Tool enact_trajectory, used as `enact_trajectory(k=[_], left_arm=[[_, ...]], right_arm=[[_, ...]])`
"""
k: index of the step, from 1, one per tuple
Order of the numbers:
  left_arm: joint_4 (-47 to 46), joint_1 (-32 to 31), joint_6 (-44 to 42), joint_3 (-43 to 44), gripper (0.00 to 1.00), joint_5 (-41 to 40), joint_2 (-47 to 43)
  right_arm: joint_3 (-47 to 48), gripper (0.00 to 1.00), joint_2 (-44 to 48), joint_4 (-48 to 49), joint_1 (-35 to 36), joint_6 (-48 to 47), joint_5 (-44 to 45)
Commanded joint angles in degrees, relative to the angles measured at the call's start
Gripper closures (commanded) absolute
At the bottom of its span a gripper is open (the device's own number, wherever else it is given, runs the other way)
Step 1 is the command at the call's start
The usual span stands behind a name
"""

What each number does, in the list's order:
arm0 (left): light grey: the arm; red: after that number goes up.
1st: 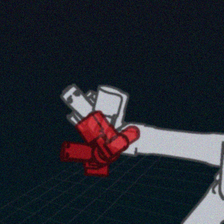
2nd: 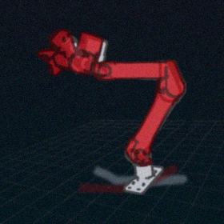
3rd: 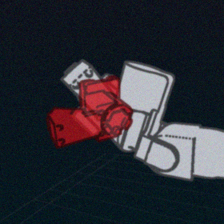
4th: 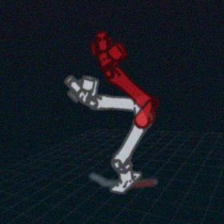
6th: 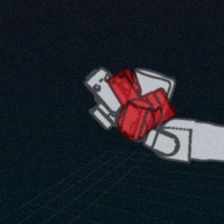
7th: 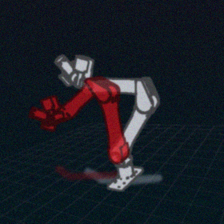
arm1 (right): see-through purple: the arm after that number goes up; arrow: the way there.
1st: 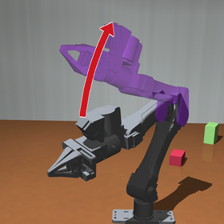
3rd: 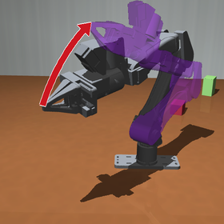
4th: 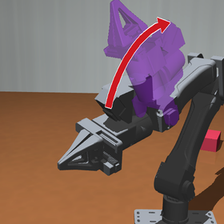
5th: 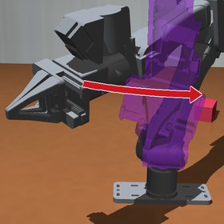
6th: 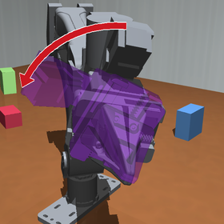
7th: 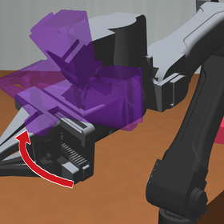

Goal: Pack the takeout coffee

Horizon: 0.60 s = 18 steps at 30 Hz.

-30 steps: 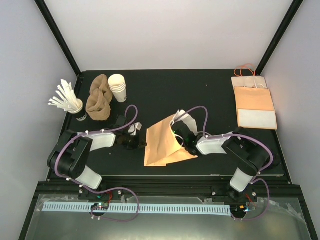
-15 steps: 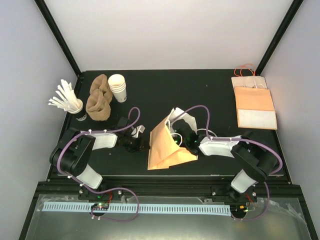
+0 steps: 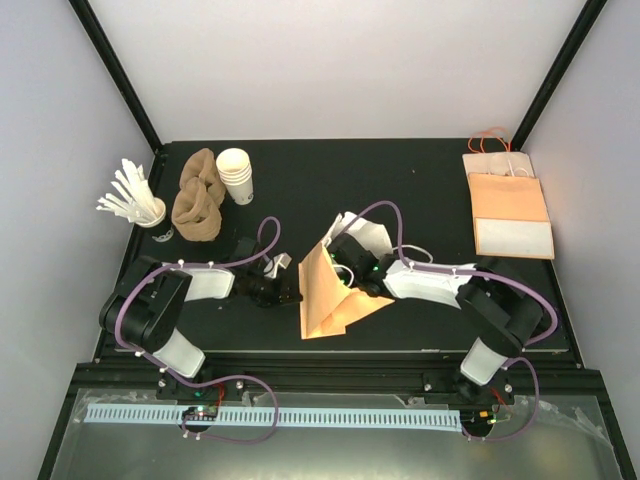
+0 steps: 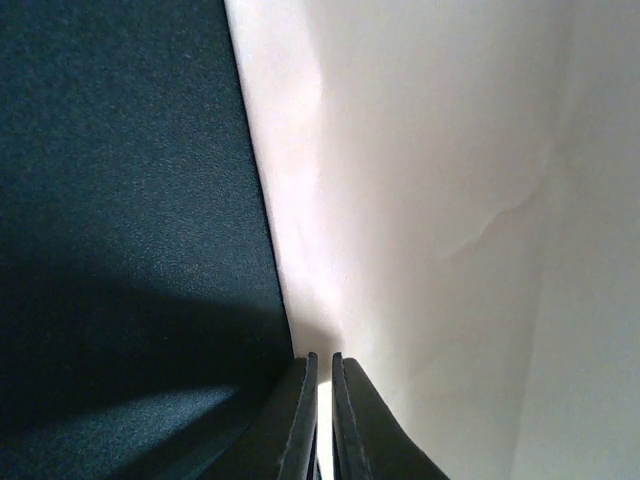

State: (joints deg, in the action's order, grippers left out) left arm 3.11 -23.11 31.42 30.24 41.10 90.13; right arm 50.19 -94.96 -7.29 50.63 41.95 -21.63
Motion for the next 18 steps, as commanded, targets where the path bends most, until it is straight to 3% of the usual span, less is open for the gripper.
enact_trajectory(k=[1, 18], left_arm=[[0.0, -0.6, 0.1, -0.7, 0.92, 0.6, 1.2], [0.7, -0.7, -0.5, -0.4, 0.80, 1.2, 0.7]], right_arm=[[3.6, 0.99, -1.8, -12.8, 1.8, -6.1, 8.7], [11.5, 0.98, -0.3, -30.7, 3.2, -13.0, 24.7]])
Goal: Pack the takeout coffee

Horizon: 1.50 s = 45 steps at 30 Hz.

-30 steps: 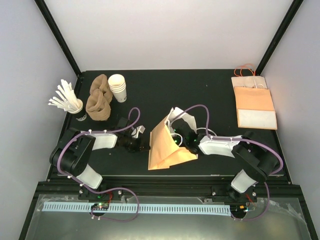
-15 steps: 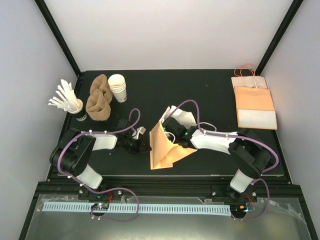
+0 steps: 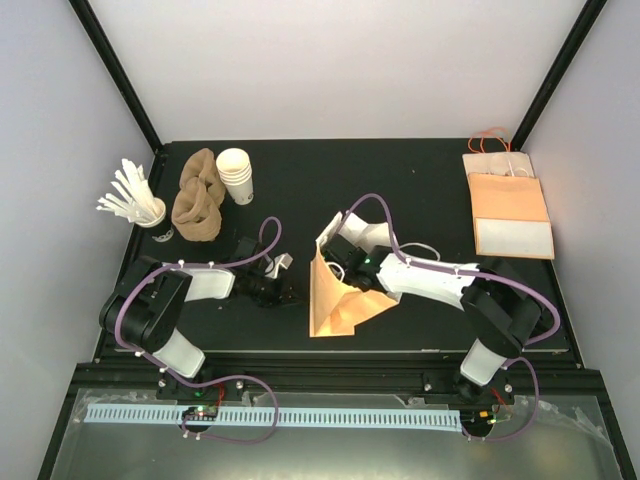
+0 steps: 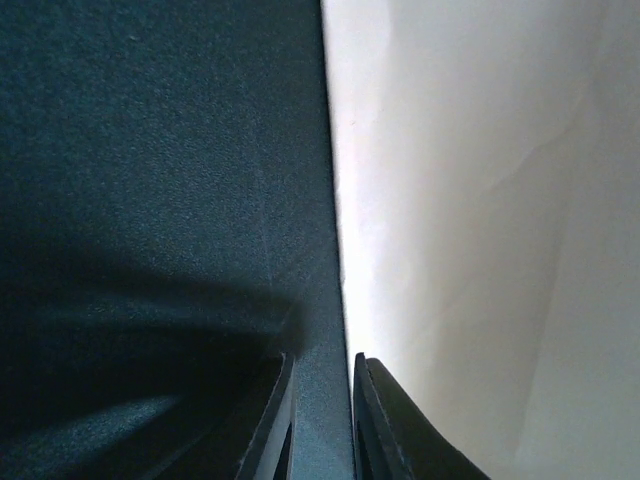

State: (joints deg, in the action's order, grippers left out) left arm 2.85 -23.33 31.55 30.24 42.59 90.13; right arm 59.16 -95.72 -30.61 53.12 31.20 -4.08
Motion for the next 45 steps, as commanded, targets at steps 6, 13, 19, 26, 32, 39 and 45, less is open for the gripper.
enact_trajectory(k=[6, 13, 19, 26, 32, 39, 45], left_arm=[[0.2, -0.9, -0.4, -0.4, 0.79, 0.5, 0.8], [2.2, -3.0, -2.8, -1.1, 0.69, -0.9, -5.6], [3.9, -8.5, -1.9, -4.4, 0.50, -8.6, -24.1], [14.8, -8.6, -1.1, 3.5, 0.37, -14.3, -40.2], [18.0, -8.3, 1.6, 11.8, 0.25, -19.1, -45.2], [27.5, -8.1, -1.0, 25.0, 0.27, -25.4, -40.4], [35.0, -8.5, -6.2, 36.6, 0.34, -24.1, -31.2]], right_arm=[[9.2, 0.98, -1.8, -17.1, 3.6, -3.3, 15.6], [7.2, 0.98, 0.3, -13.9, 3.6, -2.9, 13.2], [7.4, 0.98, -0.6, -12.0, 3.5, -2.1, 11.8], [7.0, 0.98, 2.0, -10.0, 3.5, -3.2, 10.9], [6.5, 0.98, 4.0, -8.6, 3.6, -4.4, 10.1], [6.8, 0.98, 4.0, -9.2, 3.7, -5.5, 11.3], [7.1, 0.98, 3.8, -8.8, 3.8, -6.0, 11.3]])
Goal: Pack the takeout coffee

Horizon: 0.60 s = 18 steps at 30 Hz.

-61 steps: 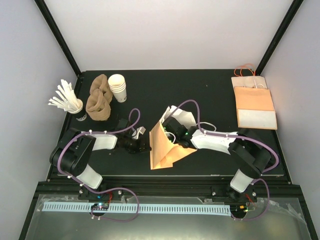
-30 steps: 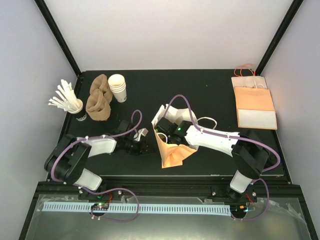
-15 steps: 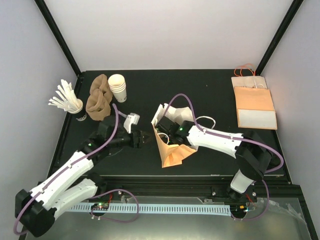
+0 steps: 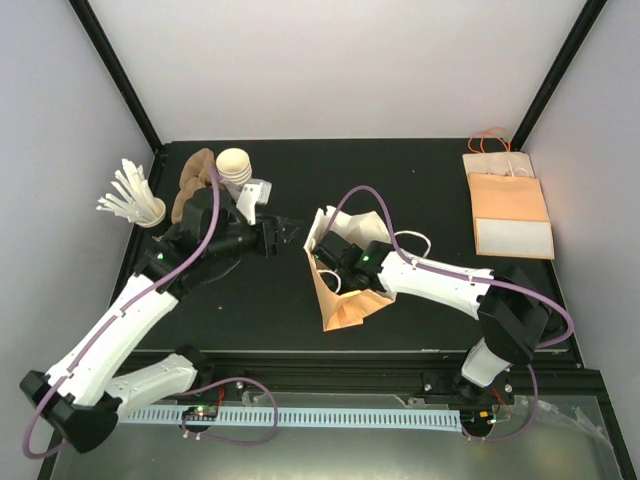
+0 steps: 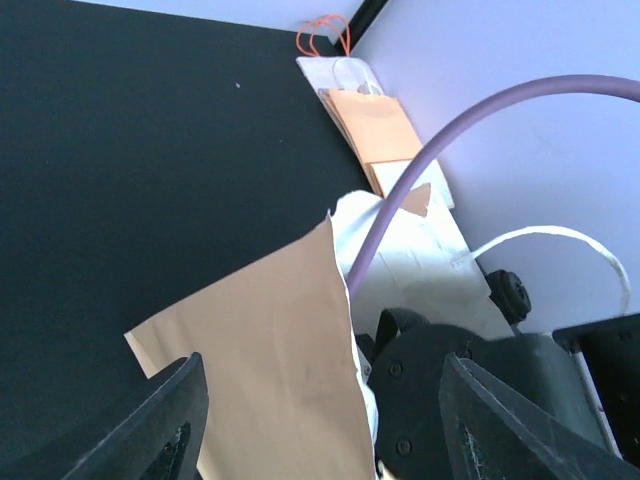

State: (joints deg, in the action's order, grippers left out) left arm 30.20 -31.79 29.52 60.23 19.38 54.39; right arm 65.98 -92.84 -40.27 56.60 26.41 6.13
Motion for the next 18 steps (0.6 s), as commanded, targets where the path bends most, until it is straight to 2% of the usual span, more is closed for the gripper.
enact_trajectory(k=[1, 7, 11, 18], left_arm=[[8.8, -0.2, -4.9, 8.1, 0.35, -0.9, 5.7], [15.4, -2.8, -8.8, 17.1, 0.40, -3.7, 12.8], [22.1, -6.0, -11.3, 23.6, 0.40, -9.8, 18.2], [29.8, -8.8, -13.3, 30.9, 0.43, -13.5, 27.1]], right_arm=[[0.3, 0.98, 0.8, 0.9, 0.3, -1.2, 1.1], [0.8, 0.98, -0.1, 0.9, 0.5, -1.1, 1.0], [1.1, 0.98, -0.7, 0.7, 0.7, -0.9, 1.3], [1.8, 0.98, -1.3, 0.4, 1.1, -1.0, 1.5]])
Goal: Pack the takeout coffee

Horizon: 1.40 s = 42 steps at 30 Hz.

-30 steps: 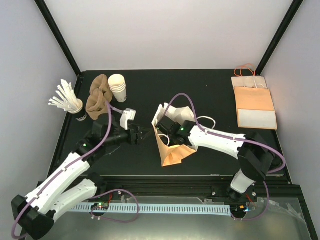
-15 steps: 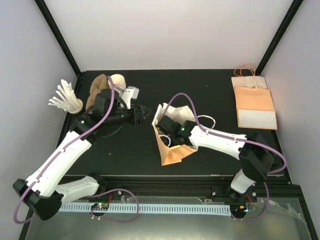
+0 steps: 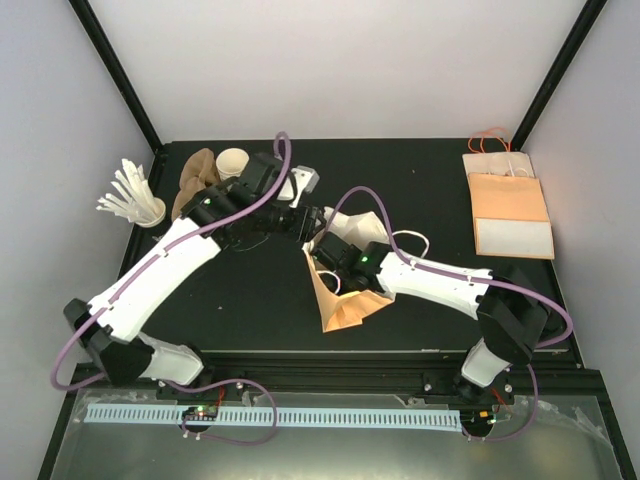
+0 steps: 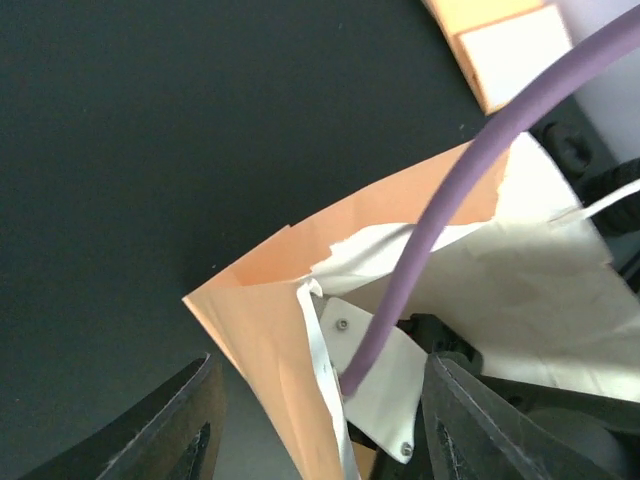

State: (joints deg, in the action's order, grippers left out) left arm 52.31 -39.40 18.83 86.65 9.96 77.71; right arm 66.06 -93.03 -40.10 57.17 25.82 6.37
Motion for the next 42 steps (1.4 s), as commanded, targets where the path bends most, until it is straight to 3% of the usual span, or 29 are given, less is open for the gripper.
enact_trajectory(k=[1, 8, 16, 19, 29, 42], left_arm=[[8.7, -1.4, -2.8, 5.5, 0.45, -4.6, 4.9], [18.7, -3.5, -3.6, 17.3, 0.54, -5.8, 15.1], [25.4, -4.5, -3.6, 22.1, 0.89, -10.8, 20.1], [26.3, -4.5, -3.7, 23.1, 0.97, -11.2, 19.9], [29.8, -4.7, -4.5, 26.4, 0.98, -14.6, 19.0], [31.1, -4.6, -5.1, 26.2, 0.99, -18.3, 16.5]], right_arm=[[1.8, 0.98, -1.2, 0.1, 0.5, -0.3, 1.3], [2.1, 0.98, -1.8, 0.0, 0.7, -0.2, 1.5], [1.1, 0.98, -2.1, 0.4, 0.8, 0.3, 1.7], [0.8, 0.98, -2.1, -0.2, 0.8, 0.5, 2.3], [-0.2, 0.98, -1.1, -3.1, 0.8, 1.0, 5.8], [3.9, 0.98, -1.4, -15.6, 0.8, 3.0, 17.1]])
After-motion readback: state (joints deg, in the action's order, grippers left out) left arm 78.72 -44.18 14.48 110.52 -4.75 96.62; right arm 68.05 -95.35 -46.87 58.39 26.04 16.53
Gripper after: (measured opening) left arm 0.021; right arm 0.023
